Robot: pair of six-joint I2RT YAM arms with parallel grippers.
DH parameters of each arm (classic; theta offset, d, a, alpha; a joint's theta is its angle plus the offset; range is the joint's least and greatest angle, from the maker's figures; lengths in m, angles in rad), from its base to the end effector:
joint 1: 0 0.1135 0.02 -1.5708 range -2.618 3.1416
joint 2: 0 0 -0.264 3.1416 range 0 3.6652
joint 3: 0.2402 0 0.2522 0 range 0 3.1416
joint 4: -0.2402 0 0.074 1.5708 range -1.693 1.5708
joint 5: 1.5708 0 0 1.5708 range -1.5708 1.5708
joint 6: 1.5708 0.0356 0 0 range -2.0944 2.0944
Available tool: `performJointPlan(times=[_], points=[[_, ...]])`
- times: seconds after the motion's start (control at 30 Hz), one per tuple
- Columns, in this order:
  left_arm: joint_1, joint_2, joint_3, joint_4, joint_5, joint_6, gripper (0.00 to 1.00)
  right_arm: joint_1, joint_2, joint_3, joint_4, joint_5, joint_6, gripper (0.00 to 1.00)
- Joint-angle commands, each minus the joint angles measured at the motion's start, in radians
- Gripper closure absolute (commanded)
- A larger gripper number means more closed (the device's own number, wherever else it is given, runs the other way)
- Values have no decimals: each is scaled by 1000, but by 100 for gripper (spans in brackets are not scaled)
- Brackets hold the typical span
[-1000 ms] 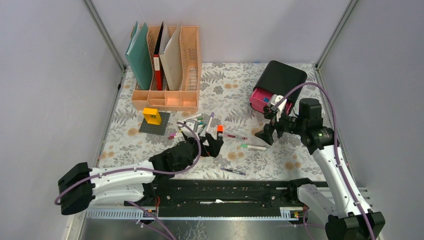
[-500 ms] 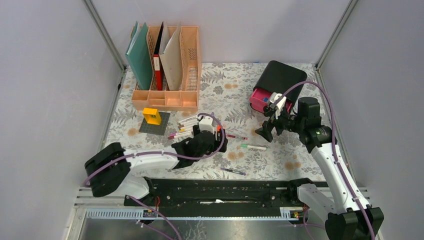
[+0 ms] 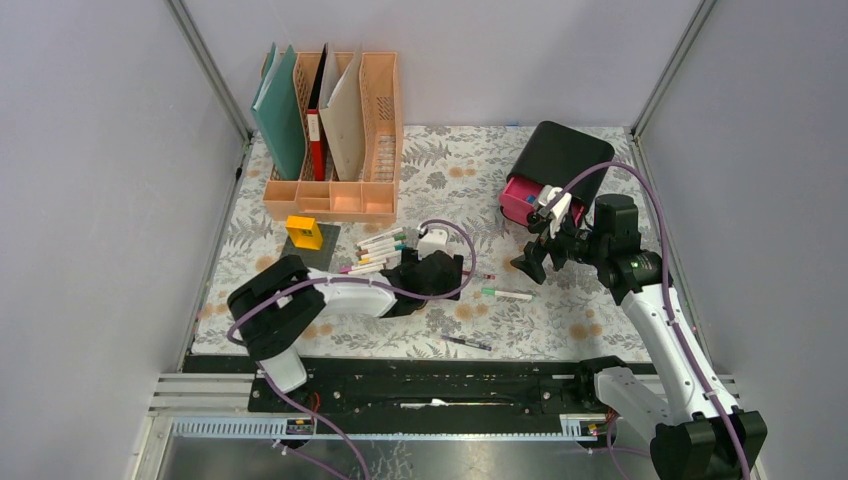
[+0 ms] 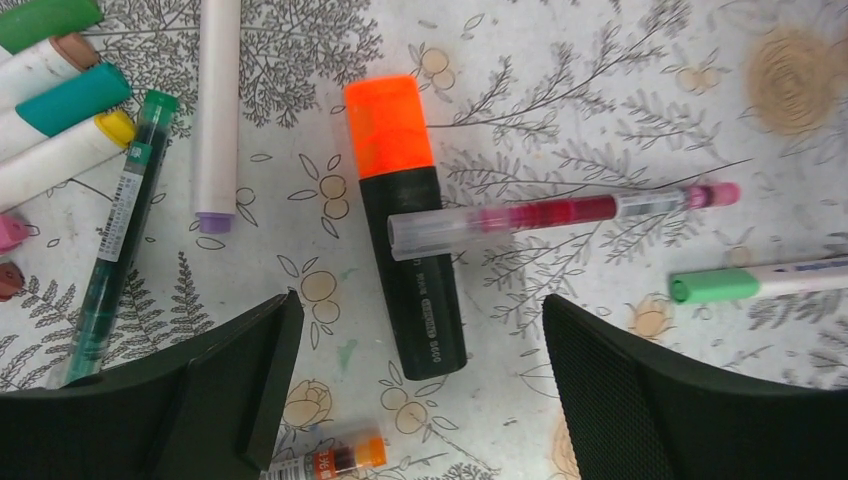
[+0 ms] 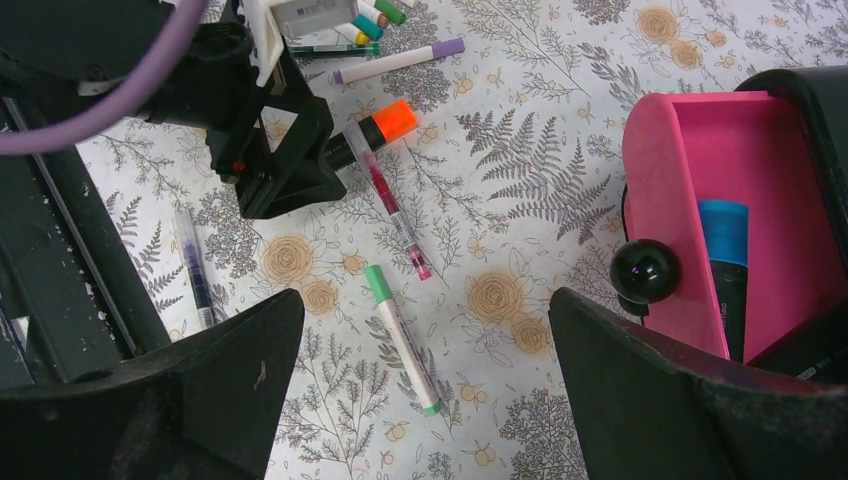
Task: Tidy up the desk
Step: Pick up the stationery from the center of the board.
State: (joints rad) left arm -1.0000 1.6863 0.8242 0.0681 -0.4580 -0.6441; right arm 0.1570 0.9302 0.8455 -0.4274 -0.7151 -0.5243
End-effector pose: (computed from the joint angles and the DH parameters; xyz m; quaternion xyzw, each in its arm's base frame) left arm 0.1914 -0.2689 0.1533 0.0749 0.9023 -0.1272 0.4050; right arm 0.1932 0.0542 0.3148 -0.4367 0.7030 0.2106 0.5202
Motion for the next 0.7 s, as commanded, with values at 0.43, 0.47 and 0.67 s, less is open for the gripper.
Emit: performJointPlan(times=[0.43,0.47,0.67], points=[[26,152,154,-127,-78,19,57,-2,-1,1,30,7,-12,0],[26,160,166,-140,-80,19,57,-2,-1,1,30,6,-12,0],[25,193,206,-216,-112,32,68,-2,-1,3,28,-2,-10,0]])
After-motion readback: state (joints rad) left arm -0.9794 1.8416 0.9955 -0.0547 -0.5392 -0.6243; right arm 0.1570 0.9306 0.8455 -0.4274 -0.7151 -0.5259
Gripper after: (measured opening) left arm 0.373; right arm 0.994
